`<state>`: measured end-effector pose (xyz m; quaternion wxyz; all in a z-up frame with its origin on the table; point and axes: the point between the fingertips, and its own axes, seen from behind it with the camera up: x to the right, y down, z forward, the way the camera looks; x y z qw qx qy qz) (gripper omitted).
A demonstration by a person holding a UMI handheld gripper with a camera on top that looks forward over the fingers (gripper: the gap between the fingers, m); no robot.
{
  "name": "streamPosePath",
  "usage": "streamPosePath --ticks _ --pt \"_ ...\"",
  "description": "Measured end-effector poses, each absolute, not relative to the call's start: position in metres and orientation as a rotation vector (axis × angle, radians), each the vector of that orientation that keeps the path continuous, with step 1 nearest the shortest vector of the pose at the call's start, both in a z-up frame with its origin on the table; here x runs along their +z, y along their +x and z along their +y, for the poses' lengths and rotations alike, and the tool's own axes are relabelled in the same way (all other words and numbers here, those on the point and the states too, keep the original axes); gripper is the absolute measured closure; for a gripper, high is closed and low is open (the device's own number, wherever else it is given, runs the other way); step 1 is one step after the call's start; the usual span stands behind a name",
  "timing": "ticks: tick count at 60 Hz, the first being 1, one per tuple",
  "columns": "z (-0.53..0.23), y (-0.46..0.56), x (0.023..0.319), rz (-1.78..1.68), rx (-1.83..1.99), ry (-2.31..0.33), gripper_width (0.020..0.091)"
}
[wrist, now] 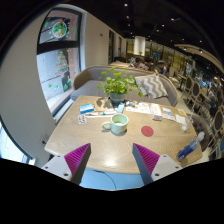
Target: Pour water
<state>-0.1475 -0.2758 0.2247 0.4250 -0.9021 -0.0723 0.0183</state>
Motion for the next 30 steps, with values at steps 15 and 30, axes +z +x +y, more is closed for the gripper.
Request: streamPosePath --ticks 15,30 --pt "-0.292 -0.055 0.200 -0.131 0.019 -2.259 0.0247" --pt "-0.309 0.089 0.152 -0.014 -0.021 -2.251 0.0246"
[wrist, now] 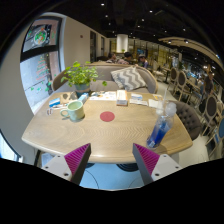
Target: Pour water
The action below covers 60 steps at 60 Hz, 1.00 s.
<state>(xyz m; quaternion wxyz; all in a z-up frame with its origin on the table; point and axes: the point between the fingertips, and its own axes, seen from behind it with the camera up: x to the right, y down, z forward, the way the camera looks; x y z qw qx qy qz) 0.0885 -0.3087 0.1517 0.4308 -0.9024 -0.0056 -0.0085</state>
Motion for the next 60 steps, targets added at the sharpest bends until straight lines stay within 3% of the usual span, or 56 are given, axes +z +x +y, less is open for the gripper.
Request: streamPosePath --ticks 16,32,39,45,60 --pt "-0.278 0.228 0.109 0.076 -0.064 -2.192 0.0247" --pt "-0.210 0.288 0.076 0.132 -0.039 -2.134 0.0266" --pt "-0.185 0.295 0.063 0.132 -0.029 -2.108 0.0403" --pt "-0.170 0.294 0.060 0.098 -0.048 -2.077 0.0589" --pt "-0.165 0.294 0.061 0.079 -0.089 -2.045 0.0732"
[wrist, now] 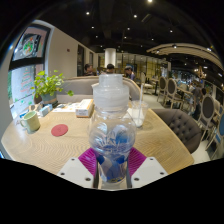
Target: Pour water
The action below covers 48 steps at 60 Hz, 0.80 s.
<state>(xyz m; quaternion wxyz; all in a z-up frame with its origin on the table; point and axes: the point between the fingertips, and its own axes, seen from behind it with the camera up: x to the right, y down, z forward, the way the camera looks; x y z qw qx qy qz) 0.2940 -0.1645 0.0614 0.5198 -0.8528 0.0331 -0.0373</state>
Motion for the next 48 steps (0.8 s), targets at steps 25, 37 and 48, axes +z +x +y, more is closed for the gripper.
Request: streamPosePath --ticks 25,37,48 --pt "-0.131 0.296 0.130 0.057 -0.395 -2.037 0.0769" --pt "-0.070 0.253 0.224 -0.157 -0.758 -1.921 0.0768" --pt "-0.009 0.162 0.284 -0.490 -1.090 -1.751 0.0769"
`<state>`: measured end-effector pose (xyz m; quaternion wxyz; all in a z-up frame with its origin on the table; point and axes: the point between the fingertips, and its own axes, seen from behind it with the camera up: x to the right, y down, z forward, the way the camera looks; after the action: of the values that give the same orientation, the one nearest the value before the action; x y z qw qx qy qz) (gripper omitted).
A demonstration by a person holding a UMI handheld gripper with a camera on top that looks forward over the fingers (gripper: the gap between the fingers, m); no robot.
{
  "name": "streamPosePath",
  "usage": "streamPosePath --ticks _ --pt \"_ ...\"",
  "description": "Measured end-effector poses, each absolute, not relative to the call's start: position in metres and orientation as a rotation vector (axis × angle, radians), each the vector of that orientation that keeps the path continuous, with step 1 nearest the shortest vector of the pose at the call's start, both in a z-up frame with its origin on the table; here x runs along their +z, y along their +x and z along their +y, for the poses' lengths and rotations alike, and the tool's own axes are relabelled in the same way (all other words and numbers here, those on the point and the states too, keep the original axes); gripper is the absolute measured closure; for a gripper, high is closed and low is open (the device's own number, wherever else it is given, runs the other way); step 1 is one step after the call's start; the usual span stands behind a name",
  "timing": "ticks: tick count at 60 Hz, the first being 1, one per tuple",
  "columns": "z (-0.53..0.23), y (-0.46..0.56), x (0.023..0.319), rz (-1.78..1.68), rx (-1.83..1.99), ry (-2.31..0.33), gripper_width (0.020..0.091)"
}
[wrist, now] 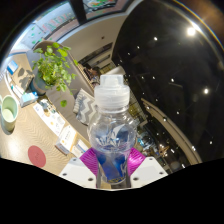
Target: Pour water
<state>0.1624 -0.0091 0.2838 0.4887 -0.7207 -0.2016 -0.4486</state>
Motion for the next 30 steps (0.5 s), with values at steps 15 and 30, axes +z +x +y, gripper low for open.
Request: streamPosePath --ticks 15,30 --pt "0.047 0.043 0.245 -1.167 -1.506 -1.442 0.0771" --pt "0.052 0.019 0.175 -1.624 -1.746 -1.276 0.0770"
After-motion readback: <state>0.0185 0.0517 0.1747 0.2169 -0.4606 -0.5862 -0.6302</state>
